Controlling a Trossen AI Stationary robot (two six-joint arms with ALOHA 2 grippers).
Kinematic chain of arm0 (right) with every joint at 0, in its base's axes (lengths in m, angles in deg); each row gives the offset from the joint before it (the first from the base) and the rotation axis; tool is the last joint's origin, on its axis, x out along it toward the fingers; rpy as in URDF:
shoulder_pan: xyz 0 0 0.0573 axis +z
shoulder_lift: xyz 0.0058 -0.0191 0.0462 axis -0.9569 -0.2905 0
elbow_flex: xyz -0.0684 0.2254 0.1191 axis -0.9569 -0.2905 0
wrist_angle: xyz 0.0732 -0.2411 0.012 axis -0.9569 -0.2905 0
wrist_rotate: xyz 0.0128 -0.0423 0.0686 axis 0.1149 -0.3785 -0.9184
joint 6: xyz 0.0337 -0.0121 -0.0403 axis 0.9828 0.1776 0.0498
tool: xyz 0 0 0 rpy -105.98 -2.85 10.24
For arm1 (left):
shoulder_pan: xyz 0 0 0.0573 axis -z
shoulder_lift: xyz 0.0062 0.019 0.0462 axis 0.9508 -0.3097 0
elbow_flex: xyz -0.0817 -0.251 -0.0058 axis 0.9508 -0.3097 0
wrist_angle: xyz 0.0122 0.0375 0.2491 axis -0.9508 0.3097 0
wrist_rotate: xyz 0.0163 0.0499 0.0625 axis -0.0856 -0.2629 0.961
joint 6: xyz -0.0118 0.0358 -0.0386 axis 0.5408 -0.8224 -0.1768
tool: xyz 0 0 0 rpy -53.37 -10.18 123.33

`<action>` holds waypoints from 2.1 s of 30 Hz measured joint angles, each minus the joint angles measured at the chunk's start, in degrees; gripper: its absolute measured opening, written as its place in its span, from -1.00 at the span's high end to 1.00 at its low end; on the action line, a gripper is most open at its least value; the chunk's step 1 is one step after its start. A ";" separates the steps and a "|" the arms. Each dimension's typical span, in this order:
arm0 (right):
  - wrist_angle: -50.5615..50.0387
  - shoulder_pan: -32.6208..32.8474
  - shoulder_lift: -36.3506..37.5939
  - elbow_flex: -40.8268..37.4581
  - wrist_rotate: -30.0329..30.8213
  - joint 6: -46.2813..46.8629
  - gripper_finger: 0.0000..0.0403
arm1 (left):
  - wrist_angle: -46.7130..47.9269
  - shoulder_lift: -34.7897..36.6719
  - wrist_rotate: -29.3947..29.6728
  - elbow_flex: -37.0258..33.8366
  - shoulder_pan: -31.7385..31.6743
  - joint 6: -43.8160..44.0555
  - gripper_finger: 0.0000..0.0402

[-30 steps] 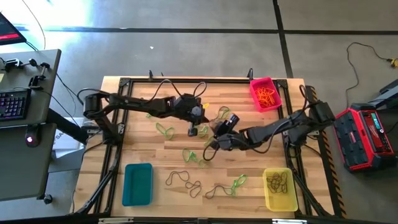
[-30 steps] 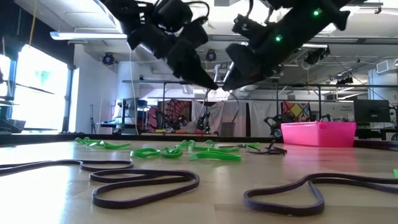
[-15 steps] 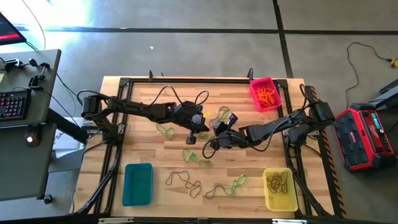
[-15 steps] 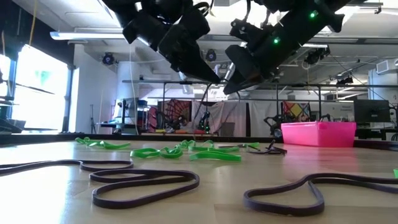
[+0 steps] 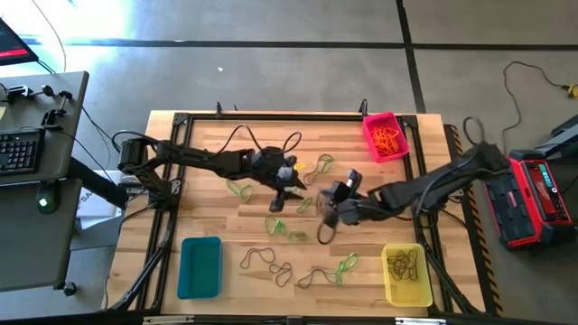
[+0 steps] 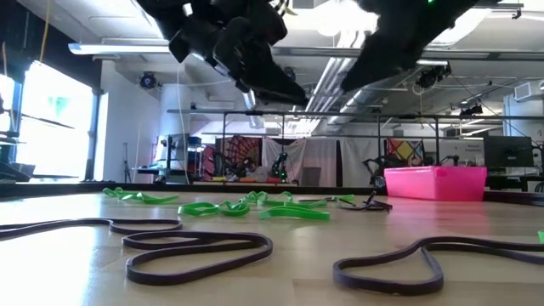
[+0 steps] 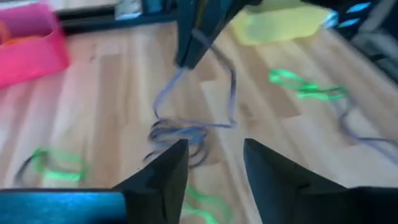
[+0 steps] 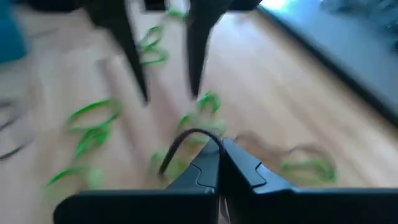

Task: Sort rubber bands into baskets
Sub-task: Put the purple rubber band into the yellow bin

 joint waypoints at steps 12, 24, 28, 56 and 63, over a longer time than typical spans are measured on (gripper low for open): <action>-47.26 16.80 6.52 15.47 -17.91 34.54 1.00 | -7.17 0.00 -1.61 -3.52 -0.04 2.08 0.15; -62.72 34.39 6.48 21.72 -32.79 69.12 1.00 | -4.94 0.00 -1.40 -3.61 0.03 0.84 0.15; -61.54 37.80 6.48 18.34 -36.54 77.26 1.00 | -4.63 0.00 -1.18 -3.63 -0.34 0.85 0.15; -48.82 44.12 1.99 11.59 -51.93 71.29 1.00 | -4.48 0.00 -0.51 -3.61 -1.68 0.44 0.15; -46.94 41.18 -7.52 11.56 -50.27 51.44 1.00 | -4.48 0.00 -0.38 -3.61 -1.68 0.81 0.15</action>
